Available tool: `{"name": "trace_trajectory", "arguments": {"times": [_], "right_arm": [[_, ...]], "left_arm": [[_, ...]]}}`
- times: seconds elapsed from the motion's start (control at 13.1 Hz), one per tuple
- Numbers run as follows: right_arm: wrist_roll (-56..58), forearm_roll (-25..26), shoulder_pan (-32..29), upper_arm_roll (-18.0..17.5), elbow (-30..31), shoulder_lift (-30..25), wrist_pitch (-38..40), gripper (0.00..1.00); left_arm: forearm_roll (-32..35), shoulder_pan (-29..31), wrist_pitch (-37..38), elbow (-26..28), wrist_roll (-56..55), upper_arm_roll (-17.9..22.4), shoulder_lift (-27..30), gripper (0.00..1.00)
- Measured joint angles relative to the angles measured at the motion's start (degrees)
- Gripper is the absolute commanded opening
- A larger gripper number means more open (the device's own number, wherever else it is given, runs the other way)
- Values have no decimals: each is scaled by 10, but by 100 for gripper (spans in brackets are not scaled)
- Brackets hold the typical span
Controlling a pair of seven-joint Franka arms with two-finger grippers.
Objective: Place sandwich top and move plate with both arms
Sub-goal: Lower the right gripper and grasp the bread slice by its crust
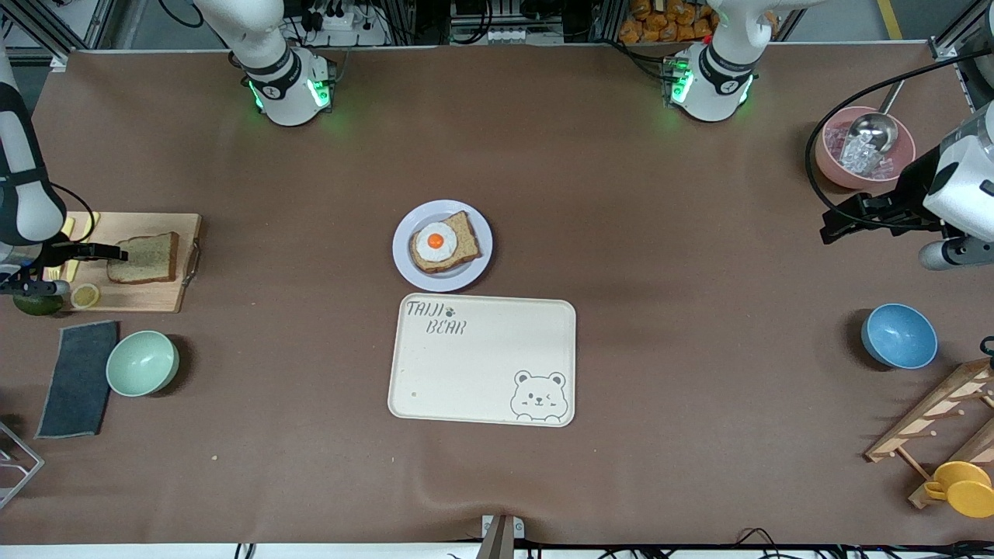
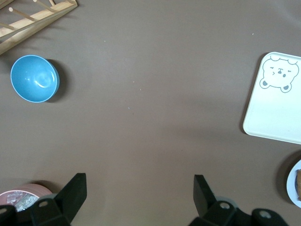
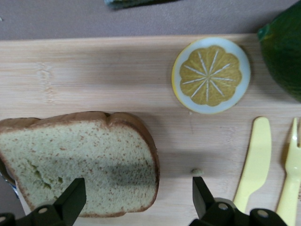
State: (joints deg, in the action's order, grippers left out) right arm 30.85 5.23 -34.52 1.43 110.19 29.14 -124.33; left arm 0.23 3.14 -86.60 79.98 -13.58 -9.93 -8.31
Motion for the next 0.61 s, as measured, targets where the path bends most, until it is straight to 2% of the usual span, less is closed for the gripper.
{"name": "trace_trajectory", "arguments": {"times": [0.08,0.15,0.23,0.31,0.61], "right_arm": [[0,0,-1,0,1,0,-1,100],[0,0,-2,0,2,0,-2,57],[0,0,-4,0,2,0,-2,9],[1,-1,-7,0,2,0,-2,0],[2,-38,-13,0,4,1,-2,0]], "left_arm": [[0,0,0,0,0,0,0,100],[0,0,0,0,0,0,0,100],[0,0,0,0,0,0,0,100],[0,0,0,0,0,0,0,100],[0,0,0,0,0,0,0,100]]}}
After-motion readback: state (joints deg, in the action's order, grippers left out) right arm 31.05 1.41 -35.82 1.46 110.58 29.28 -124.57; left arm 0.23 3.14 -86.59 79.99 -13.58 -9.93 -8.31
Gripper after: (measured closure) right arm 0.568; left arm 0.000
